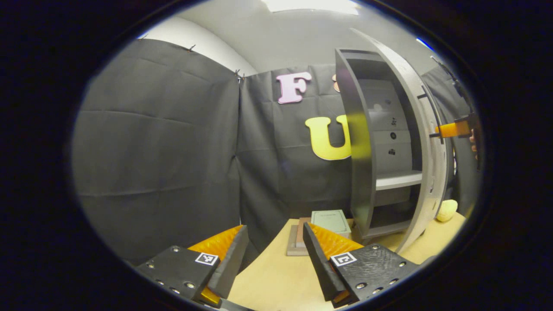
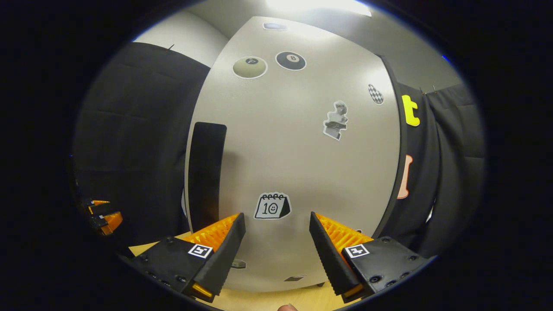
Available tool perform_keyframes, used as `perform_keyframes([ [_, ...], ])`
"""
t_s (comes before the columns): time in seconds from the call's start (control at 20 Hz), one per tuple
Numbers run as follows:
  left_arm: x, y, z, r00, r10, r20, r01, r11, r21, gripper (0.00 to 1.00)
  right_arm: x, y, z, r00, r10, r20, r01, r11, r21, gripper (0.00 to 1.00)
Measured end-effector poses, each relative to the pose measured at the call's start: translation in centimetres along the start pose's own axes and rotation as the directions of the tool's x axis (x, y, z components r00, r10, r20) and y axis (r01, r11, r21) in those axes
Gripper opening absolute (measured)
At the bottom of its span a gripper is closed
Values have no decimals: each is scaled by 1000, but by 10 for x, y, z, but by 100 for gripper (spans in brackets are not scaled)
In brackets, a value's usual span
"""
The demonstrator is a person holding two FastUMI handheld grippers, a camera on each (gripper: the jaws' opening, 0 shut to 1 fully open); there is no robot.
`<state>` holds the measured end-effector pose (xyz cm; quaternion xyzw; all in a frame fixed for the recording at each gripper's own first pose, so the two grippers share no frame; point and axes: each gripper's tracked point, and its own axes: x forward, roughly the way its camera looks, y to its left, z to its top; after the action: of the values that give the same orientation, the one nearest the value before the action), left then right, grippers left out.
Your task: Open the cabinet door with the right hand, grasp the bottle in the cabinet with the left hand and place it on the coaster, then close the cabinet door with the right hand.
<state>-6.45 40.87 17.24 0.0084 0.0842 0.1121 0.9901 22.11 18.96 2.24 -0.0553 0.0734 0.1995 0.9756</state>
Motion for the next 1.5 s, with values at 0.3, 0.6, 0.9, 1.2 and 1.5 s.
perform_keyframes([
  [0.3,-1,29,-8,999,39,-15,-39,999,1,76,23,8,-4,1000,11,-8,-10,995,96,92],
  [0.6,1,43,-13,999,41,-23,-41,999,4,76,39,15,-8,1000,-20,-13,21,990,141,94],
  [0.9,7,56,-26,998,32,-45,-33,999,-10,76,47,14,-9,993,-121,5,121,989,80,95],
  [1.2,13,61,-28,999,15,-42,-16,1000,-23,76,48,15,-9,981,-192,20,190,979,74,96],
  [1.5,14,61,-17,1000,15,-23,-15,1000,-28,76,46,17,-10,983,-184,10,183,979,93,96],
])
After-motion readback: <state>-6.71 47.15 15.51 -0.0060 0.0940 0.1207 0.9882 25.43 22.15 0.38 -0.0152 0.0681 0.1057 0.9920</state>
